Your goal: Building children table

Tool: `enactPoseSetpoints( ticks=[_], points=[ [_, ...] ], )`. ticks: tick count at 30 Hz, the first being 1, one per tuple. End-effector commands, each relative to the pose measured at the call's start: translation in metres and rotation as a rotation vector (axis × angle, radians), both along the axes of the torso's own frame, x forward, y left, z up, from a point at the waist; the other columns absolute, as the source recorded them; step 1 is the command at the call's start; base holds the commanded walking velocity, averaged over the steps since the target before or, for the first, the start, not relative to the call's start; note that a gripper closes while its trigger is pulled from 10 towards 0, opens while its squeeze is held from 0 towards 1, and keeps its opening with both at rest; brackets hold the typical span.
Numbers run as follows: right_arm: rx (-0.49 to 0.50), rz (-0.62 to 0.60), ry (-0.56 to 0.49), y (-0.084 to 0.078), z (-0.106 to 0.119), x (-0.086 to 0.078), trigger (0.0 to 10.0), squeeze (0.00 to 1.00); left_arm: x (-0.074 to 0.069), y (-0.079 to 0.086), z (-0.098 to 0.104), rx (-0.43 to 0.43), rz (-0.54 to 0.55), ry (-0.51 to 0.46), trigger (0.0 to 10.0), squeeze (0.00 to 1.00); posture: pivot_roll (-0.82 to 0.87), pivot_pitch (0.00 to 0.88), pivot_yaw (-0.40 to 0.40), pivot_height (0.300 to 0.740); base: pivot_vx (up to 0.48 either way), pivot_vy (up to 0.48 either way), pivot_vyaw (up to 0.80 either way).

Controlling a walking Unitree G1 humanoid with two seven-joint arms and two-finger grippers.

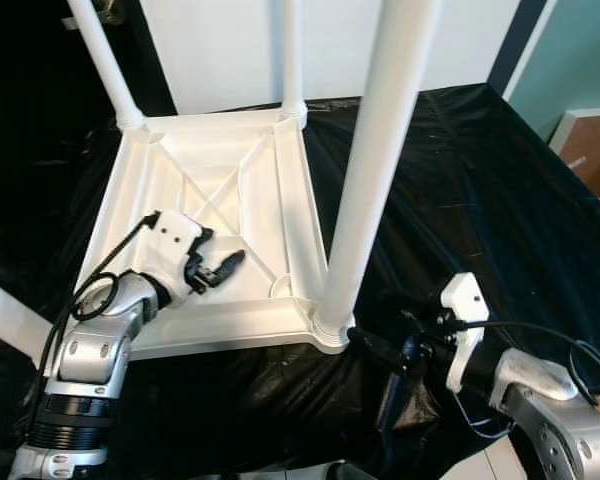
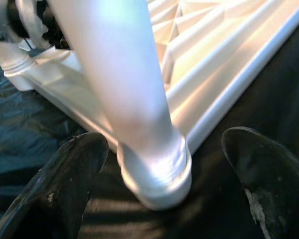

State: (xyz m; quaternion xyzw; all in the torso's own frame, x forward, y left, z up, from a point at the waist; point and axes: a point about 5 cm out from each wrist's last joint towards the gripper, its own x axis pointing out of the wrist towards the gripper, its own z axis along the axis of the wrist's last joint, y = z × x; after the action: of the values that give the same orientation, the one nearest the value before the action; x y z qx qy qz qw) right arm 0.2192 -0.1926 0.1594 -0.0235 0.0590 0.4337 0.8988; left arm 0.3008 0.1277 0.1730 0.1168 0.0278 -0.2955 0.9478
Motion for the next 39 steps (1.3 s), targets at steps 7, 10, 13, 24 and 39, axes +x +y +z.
enactPoseSetpoints(
  ticks=[7,10,13,24,39],
  points=[
    [0.019,0.015,-0.037,0.026,-0.01,0.032,10.0,0.0,-0.022,-0.011,-0.008,-0.038,-0.045,0.047,10.0,0.0,0.01,0.052,-0.04,0.74,0.0,0.0,0.0],
    [0.026,0.014,-0.039,0.03,-0.011,0.035,10.0,0.0,-0.025,-0.013,-0.009,-0.045,-0.043,0.056,10.0,0.0,0.01,0.052,-0.04,0.74,0.0,0.0,0.0],
    [0.032,0.014,-0.055,0.046,-0.019,0.046,10.0,0.0,-0.034,-0.024,-0.011,-0.053,-0.063,0.069,10.0,0.0,0.03,0.044,-0.039,0.74,0.0,0.0,0.0],
    [0.019,-0.128,-0.101,0.034,-0.02,0.065,0.0,0.0,-0.04,-0.034,-0.01,-0.044,-0.061,0.055,10.0,0.0,0.04,0.061,-0.031,0.74,0.0,0.0,0.0],
    [0.072,-0.595,-0.089,0.03,-0.031,0.06,10.0,0.0,-0.04,-0.043,-0.004,-0.045,0.004,-0.046,10.0,0.0,0.08,0.091,-0.069,0.74,0.0,0.0,0.0]
  ],
)
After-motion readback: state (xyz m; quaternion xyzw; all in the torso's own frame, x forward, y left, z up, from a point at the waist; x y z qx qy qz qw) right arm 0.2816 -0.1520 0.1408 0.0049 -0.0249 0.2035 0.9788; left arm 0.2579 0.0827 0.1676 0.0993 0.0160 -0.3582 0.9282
